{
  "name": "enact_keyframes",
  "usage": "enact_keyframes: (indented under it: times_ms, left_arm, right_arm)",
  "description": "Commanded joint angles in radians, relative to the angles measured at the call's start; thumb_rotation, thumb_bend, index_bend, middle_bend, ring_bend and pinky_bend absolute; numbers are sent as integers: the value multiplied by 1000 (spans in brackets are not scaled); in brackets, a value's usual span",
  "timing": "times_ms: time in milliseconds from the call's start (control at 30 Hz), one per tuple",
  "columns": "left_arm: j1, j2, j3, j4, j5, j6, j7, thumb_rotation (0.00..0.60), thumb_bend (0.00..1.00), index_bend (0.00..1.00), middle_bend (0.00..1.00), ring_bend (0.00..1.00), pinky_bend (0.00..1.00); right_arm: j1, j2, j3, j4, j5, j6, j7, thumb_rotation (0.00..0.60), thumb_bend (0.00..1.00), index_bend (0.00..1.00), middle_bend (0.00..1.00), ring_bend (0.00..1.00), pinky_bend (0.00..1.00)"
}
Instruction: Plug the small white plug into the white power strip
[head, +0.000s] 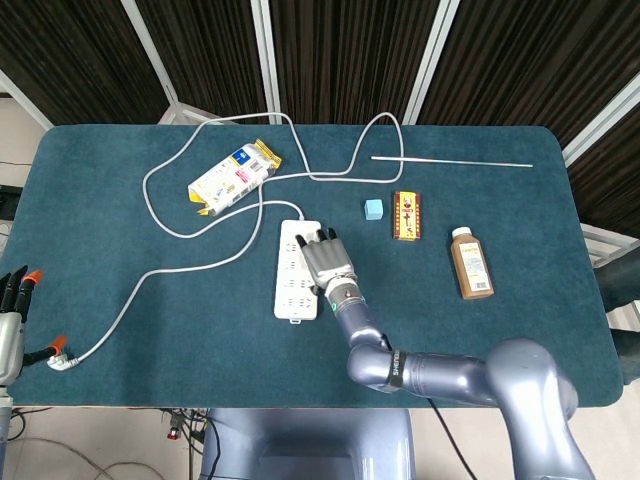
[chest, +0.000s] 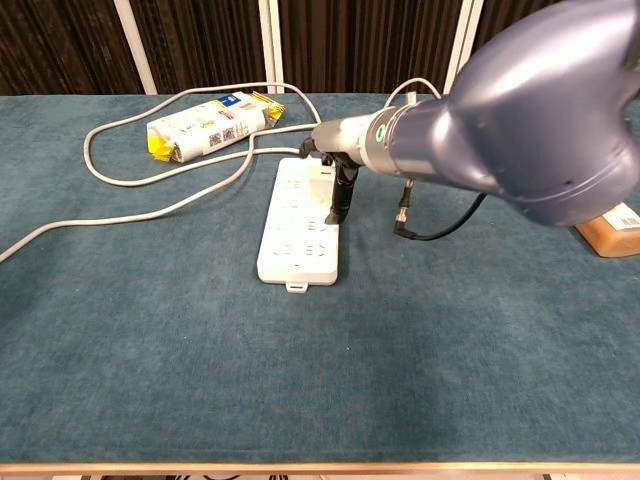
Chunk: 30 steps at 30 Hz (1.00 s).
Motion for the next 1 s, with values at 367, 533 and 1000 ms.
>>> enact_keyframes:
  times_ms: [367, 533, 1000]
  left_arm:
    - [6, 9, 9, -12, 26, 10, -20, 600, 126, 116, 0, 0, 0]
    - [16, 14, 15, -19, 45, 30, -31, 600, 126, 116, 0, 0, 0]
    - [20, 15, 18, -9, 68, 40, -53, 600, 126, 116, 0, 0, 0]
  right_arm:
    - [-359, 517, 67, -588, -457, 227, 359, 600, 333, 37, 80, 43, 0]
    - [-573, 658, -74, -703, -750, 334, 466, 600, 333, 37, 80, 43, 0]
    - [-1066, 383, -449, -215, -1421, 805, 728, 600, 333, 37, 81, 44, 0]
